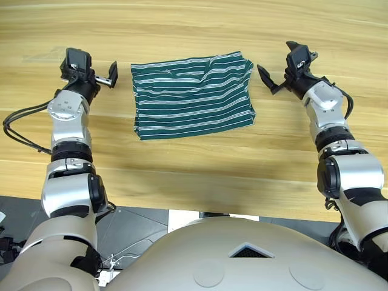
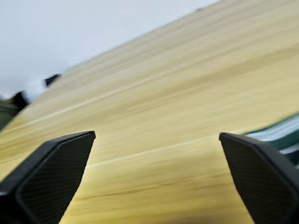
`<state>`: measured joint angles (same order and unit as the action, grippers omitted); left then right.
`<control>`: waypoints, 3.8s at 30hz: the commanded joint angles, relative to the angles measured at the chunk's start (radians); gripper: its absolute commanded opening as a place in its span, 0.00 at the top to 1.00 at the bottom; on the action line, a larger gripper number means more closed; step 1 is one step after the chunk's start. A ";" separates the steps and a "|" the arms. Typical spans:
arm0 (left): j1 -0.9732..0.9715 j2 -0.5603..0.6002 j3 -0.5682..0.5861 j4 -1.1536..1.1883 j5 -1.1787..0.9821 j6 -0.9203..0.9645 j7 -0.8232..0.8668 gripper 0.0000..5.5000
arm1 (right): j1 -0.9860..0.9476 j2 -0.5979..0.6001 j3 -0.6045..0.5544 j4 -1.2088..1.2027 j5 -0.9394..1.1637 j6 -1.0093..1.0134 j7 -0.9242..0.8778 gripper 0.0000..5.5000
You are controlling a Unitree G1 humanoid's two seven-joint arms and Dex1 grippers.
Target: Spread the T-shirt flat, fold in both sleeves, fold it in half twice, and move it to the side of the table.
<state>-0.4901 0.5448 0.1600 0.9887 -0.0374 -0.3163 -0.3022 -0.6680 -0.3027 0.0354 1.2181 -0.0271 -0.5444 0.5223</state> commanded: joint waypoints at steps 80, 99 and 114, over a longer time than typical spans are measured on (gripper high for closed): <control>0.509 -0.224 -0.171 -1.326 0.101 0.251 0.080 0.05 | -0.236 0.159 0.708 0.043 -0.549 0.169 -0.253 0.08; 0.522 -0.249 -0.219 -1.301 0.150 0.236 0.094 0.05 | 0.076 -0.063 0.601 -0.227 -0.339 0.116 0.165 0.08; 0.537 -0.247 -0.234 -1.277 0.166 0.205 0.085 0.05 | 0.176 -0.058 0.495 -0.457 -0.219 0.148 0.142 0.08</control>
<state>0.0330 0.2932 -0.0762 -0.2888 0.1185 -0.1099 -0.2121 -0.5390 -0.3087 0.5278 0.7422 -0.1992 -0.4502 0.6331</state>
